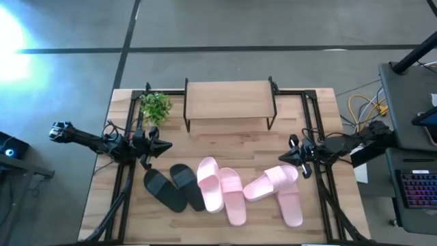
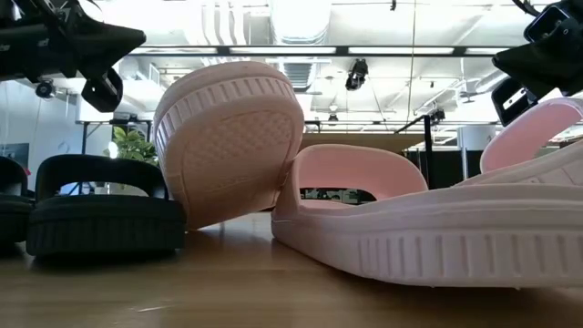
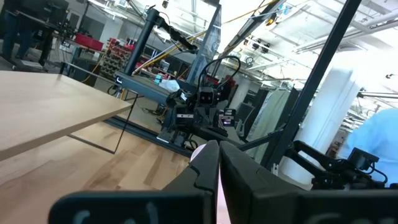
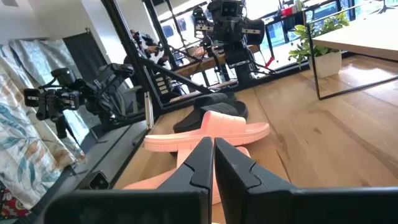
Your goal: Pick and place slides into the shelf
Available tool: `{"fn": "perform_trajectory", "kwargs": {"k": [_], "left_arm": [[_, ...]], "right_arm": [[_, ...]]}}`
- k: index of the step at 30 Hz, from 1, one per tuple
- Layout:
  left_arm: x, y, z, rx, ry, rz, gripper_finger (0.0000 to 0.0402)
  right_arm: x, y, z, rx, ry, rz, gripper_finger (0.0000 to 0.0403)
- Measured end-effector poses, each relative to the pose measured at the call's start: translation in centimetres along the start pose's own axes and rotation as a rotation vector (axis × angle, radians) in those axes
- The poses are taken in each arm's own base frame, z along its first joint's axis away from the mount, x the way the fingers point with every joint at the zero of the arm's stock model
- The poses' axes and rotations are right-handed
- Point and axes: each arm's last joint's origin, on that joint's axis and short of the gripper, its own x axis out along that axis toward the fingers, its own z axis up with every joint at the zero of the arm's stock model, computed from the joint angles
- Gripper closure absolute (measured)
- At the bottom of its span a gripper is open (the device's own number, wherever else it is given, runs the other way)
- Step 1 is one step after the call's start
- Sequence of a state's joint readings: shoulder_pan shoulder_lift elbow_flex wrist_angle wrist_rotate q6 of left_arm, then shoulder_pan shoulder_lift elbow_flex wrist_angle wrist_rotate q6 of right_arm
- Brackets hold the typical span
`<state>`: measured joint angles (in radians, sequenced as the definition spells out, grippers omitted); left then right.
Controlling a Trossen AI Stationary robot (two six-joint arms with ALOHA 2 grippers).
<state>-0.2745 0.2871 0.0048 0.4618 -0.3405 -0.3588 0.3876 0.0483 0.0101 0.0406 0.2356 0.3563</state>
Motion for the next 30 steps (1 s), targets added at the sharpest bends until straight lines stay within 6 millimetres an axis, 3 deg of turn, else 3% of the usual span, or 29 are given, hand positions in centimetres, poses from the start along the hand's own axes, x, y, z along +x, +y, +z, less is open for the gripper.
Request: {"fn": "perform_trajectory", "kwargs": {"k": [3, 8, 12, 16, 20, 25, 30], "left_arm": [[0.0, 0.0, 0.0, 0.0, 0.0, 0.0, 0.0402], [0.0, 0.0, 0.0, 0.0, 0.0, 0.0, 0.0402], [0.0, 0.0, 0.0, 0.0, 0.0, 0.0, 0.0402], [0.0, 0.0, 0.0, 0.0, 0.001, 0.0, 0.0402], [0.0, 0.0, 0.0, 0.0, 0.0, 0.0, 0.0402], [0.0, 0.0, 0.0, 0.0, 0.0, 0.0, 0.0402], [0.0, 0.0, 0.0, 0.014, -0.001, 0.0, 0.0402]], "right_arm": [[0.0, 0.0, 0.0, 0.077, 0.0, 0.0, 0.0394], [0.0, 0.0, 0.0, 0.424, -0.006, -0.007, 0.0394], [-0.1, -0.2, 1.0, 0.554, -0.168, -0.079, 0.0394], [-0.7, 1.1, 3.8, 0.507, -0.368, 0.199, 0.0394], [-1.2, 1.8, 5.0, 0.506, -0.44, 0.369, 0.0394], [-0.4, 2.1, 5.1, 0.544, -0.385, 0.384, 0.0394], [1.0, 4.1, 9.5, 0.385, -0.455, 0.371, 0.0394]]}}
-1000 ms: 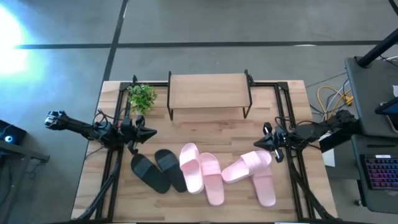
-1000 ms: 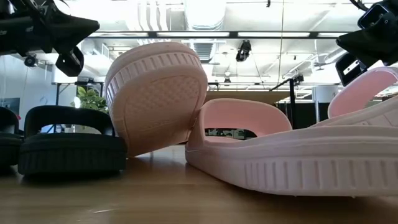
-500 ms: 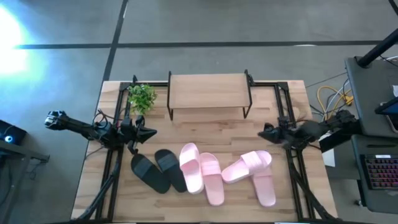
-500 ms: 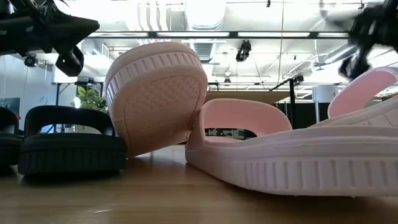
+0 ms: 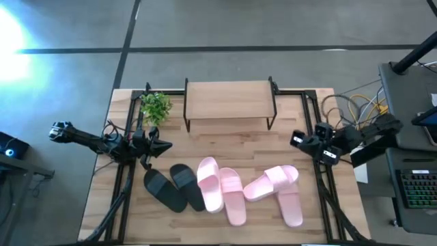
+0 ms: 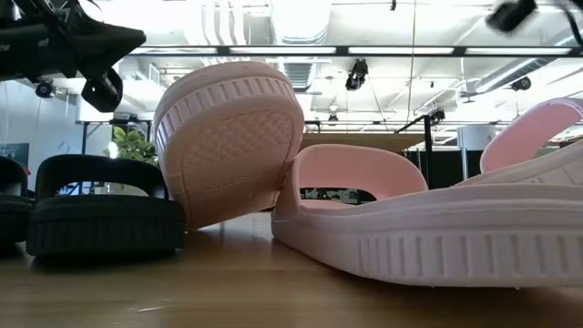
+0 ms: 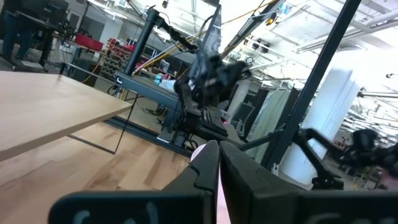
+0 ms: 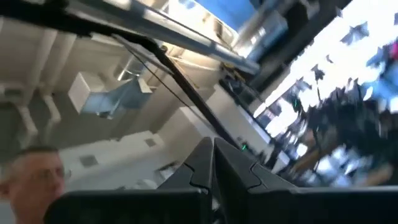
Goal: Pick and place slides into the shelf
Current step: Put the top right pink slide on the shelf
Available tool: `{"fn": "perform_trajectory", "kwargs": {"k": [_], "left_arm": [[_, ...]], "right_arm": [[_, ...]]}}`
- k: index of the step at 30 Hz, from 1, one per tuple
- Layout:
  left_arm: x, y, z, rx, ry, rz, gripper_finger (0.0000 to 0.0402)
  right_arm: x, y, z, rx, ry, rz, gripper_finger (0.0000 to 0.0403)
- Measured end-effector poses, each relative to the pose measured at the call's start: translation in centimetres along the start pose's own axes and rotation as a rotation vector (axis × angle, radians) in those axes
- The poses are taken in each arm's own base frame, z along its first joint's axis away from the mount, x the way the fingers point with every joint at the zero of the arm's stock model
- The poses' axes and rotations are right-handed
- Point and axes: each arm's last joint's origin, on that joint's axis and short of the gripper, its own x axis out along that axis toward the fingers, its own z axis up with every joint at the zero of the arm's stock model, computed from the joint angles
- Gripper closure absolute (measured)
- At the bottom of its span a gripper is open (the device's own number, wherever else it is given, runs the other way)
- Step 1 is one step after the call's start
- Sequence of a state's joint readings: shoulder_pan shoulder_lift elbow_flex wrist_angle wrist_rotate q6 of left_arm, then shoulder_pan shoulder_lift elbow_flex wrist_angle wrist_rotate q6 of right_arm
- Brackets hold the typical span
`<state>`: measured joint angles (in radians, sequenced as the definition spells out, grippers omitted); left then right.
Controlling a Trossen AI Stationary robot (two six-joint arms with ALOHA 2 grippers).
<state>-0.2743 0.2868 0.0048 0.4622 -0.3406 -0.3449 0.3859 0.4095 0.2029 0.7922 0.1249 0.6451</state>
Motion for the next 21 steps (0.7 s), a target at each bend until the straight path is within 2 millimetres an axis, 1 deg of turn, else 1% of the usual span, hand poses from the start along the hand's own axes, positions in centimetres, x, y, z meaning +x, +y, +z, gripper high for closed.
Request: {"fn": "perform_trajectory", "kwargs": {"k": [2, 4, 6, 8, 10, 14, 17, 21], "left_arm": [[0.0, 0.0, 0.0, 0.049, 0.0, 0.004, 0.0402], [0.0, 0.0, 0.0, 0.089, -0.003, 0.004, 0.0402], [0.0, -0.1, 0.2, 0.081, -0.023, -0.001, 0.0402], [-0.1, -0.3, 1.0, 0.006, -0.105, -0.028, 0.0402], [-0.3, -0.7, 2.2, -0.088, -0.217, -0.069, 0.0402], [-1.3, -1.2, 4.8, -0.2, -0.485, -0.168, 0.0402], [-2.4, -1.3, 6.4, -0.265, -0.668, -0.225, 0.0402], [-3.2, -1.1, 7.2, -0.179, -0.794, -0.129, 0.0402]], "right_arm": [[2.2, 0.9, 1.0, -0.108, -0.021, -0.03, 0.0394], [4.4, 1.6, 1.8, -0.224, -0.062, -0.114, 0.0394], [6.5, 1.7, 2.2, -0.308, -0.067, -0.266, 0.0394], [8.1, 1.4, 2.0, -0.352, -0.04, -0.432, 0.0394], [9.5, 1.3, 1.8, -0.335, -0.006, -0.524, 0.0394], [11.9, 1.6, 1.7, -0.257, 0.0, -0.545, 0.0394], [13.2, 1.7, 1.7, -0.255, -0.01, -0.566, 0.0394], [14.3, 2.1, 2.4, -0.264, -0.078, -0.633, 0.0394]]}}
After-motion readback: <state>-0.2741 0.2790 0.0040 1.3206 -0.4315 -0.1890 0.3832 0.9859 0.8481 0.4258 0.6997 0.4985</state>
